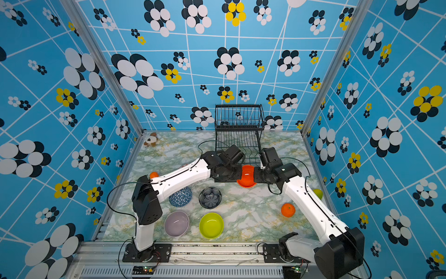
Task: Load bowls into a dish rack
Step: Place the bowl in the dish rack.
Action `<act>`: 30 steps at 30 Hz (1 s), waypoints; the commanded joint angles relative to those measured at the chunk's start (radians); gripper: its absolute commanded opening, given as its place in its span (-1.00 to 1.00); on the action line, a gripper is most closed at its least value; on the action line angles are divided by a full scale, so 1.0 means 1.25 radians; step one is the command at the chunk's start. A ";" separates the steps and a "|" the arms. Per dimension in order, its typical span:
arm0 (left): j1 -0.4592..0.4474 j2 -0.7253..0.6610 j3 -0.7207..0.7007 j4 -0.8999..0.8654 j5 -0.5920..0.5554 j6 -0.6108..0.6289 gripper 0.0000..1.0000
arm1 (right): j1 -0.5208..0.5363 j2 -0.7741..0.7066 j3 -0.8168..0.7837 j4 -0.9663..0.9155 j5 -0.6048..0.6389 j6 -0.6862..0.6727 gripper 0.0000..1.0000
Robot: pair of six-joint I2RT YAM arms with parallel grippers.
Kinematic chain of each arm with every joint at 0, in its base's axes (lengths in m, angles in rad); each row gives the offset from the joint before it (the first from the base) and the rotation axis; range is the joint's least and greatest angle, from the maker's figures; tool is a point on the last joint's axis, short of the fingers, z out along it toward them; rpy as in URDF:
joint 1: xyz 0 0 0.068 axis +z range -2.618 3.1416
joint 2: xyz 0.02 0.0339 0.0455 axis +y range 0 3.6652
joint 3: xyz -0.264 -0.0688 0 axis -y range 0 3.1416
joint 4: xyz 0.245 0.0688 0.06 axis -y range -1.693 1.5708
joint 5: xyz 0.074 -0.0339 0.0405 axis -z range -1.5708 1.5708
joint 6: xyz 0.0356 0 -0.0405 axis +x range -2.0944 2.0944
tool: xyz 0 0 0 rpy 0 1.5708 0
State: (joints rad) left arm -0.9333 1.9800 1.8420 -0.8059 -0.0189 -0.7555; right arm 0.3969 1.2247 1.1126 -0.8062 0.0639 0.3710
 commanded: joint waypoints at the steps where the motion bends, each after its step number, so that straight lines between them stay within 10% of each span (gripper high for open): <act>1: -0.001 -0.002 0.016 0.011 0.005 0.013 -1.00 | 0.006 0.008 0.023 -0.028 0.019 -0.007 -0.62; 24: -0.004 0.004 0.016 0.037 0.059 0.025 -1.00 | 0.015 0.014 0.016 -0.007 0.003 -0.011 -1.00; 30: -0.004 0.003 0.017 0.042 0.069 0.029 -0.59 | 0.016 0.009 0.015 -0.001 0.007 -0.011 -1.00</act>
State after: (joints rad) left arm -0.9367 1.9804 1.8427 -0.7891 0.0242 -0.7383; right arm 0.4065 1.2461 1.1137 -0.8246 0.0822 0.3698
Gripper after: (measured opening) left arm 0.186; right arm 0.089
